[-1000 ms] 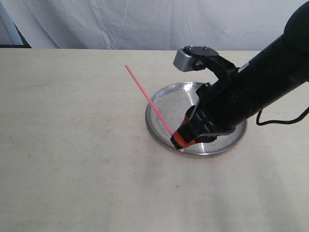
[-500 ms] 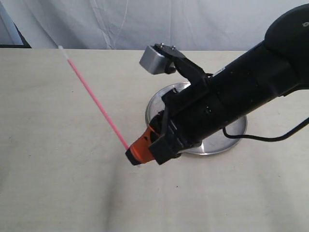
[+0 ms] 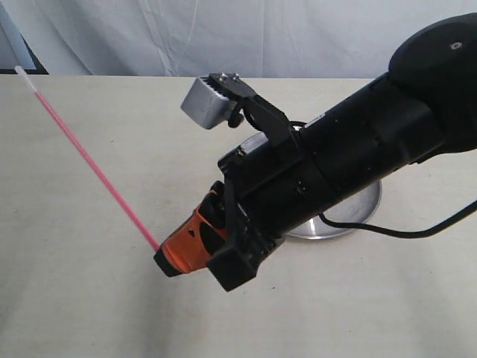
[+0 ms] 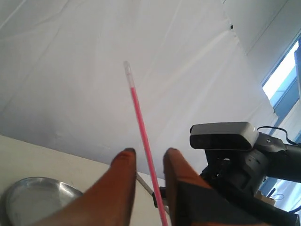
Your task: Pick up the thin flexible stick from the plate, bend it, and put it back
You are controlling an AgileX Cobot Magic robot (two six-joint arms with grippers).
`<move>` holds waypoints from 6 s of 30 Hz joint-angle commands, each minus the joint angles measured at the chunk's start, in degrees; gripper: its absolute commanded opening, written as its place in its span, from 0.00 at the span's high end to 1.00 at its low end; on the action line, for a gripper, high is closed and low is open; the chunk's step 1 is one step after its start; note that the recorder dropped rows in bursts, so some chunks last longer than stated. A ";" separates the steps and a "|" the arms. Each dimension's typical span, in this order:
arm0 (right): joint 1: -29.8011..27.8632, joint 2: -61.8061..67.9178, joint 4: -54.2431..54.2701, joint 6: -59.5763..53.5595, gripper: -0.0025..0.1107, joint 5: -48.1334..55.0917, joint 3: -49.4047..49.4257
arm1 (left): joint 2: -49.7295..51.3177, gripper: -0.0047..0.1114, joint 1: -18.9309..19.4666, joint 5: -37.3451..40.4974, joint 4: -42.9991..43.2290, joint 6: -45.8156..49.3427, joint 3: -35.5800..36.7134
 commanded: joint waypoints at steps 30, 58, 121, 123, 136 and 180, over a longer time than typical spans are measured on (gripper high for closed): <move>14.48 3.52 4.03 -1.99 0.99 0.25 -4.04 | -0.14 0.96 -0.10 -2.58 8.03 -1.46 0.11; 19.56 9.05 11.69 -6.13 0.58 -14.66 -8.09 | -0.14 0.96 -0.10 -4.72 2.78 -2.85 0.11; 19.45 -1.69 8.89 0.73 0.99 -26.41 1.92 | 7.68 0.96 -0.10 -7.17 -3.03 -0.53 -5.06; 19.45 -3.08 10.55 0.73 0.99 -28.40 3.65 | 8.69 0.96 -0.10 -8.51 -7.06 0.57 -5.06; 19.45 -10.05 11.10 0.95 0.99 -29.31 5.12 | 10.54 0.82 -0.10 -11.01 -9.93 -1.97 -10.41; 19.45 -8.97 14.55 1.20 0.99 -39.29 5.12 | 15.90 0.57 -0.10 -6.39 3.29 5.66 -13.40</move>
